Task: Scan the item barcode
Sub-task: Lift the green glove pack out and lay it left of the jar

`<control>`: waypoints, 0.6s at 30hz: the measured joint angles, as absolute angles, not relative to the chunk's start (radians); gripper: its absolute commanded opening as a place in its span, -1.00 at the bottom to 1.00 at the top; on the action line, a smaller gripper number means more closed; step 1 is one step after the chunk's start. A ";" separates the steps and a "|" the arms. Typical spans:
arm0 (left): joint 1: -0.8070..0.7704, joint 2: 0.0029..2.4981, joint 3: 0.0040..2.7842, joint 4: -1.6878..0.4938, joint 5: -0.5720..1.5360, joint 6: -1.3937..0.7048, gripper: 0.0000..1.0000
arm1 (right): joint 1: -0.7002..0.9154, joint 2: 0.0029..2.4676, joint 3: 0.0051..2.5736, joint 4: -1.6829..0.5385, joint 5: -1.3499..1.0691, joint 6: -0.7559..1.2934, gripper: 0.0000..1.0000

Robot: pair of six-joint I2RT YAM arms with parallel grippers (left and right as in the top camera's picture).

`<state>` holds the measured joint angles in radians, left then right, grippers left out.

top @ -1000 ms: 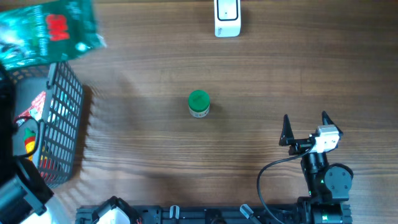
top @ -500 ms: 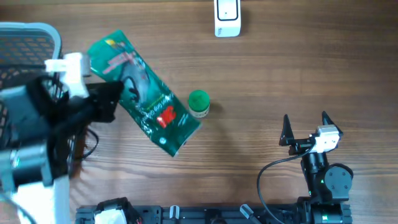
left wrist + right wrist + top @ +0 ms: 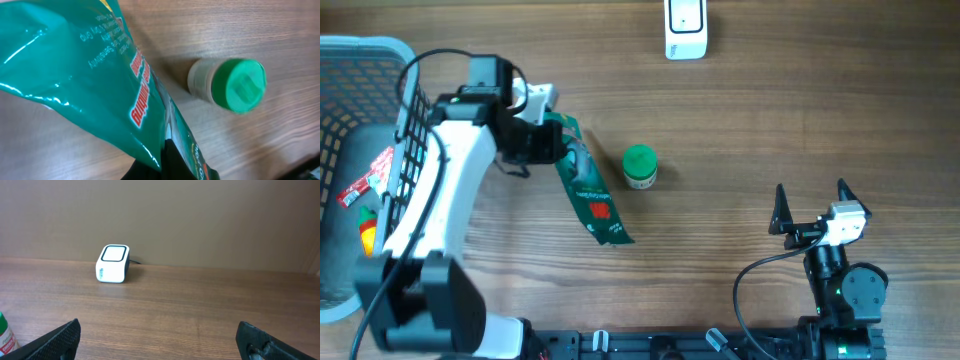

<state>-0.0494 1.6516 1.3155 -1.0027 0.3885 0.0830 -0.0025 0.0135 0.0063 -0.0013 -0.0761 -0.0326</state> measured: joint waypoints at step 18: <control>-0.143 1.622 1.434 -0.939 0.327 0.022 1.00 | -0.002 0.014 0.006 -0.001 -0.076 -0.033 0.99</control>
<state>-0.1432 1.6218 1.4338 -0.9390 0.3267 0.0219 -0.0025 0.0135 0.0063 -0.0013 -0.0761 -0.0326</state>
